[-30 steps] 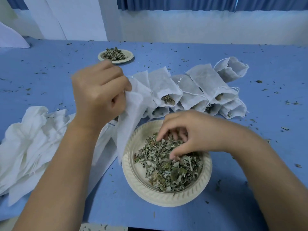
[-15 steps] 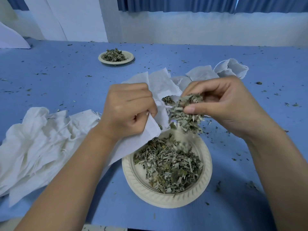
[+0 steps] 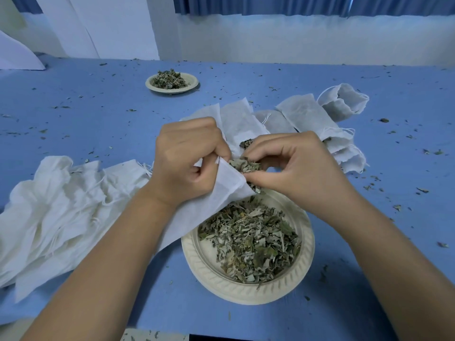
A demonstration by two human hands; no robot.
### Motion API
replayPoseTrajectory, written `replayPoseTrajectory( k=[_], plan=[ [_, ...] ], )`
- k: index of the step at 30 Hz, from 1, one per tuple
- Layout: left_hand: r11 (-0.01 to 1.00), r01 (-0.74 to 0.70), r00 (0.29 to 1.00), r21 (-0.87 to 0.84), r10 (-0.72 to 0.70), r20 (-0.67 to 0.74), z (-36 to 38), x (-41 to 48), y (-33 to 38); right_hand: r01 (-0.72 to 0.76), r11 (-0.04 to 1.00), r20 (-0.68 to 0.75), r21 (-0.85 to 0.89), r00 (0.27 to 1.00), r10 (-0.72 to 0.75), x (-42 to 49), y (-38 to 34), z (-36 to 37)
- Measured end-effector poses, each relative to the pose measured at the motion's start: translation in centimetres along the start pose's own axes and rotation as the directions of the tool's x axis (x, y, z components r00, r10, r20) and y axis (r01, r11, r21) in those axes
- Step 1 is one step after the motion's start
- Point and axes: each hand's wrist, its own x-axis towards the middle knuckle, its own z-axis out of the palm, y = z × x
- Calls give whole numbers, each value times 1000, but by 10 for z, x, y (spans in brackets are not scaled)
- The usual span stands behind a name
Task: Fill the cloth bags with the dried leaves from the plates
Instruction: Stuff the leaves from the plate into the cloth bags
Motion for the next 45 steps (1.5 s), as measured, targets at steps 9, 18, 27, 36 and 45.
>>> replayPoseTrajectory(
  k=[9,18,27,36,45],
  plan=[
    [1000,-11,1000,12,12,-6,-1,-1,-4,65,996,69,66,995,-70,-2,-10,-7],
    [997,-67,997,38,65,32,-1,3,-1,116,982,220,-147,972,-82,0,-7,-1],
    [998,-51,999,28,51,16,-1,3,0,102,987,-14,122,995,-101,-1,-6,-3],
    [999,-38,999,34,38,-9,-6,2,-3,131,987,41,88,990,-135,-3,-13,-20],
    [999,-26,999,38,27,-21,-6,2,-5,-318,917,558,-239,728,398,-4,-4,-16]
  ],
)
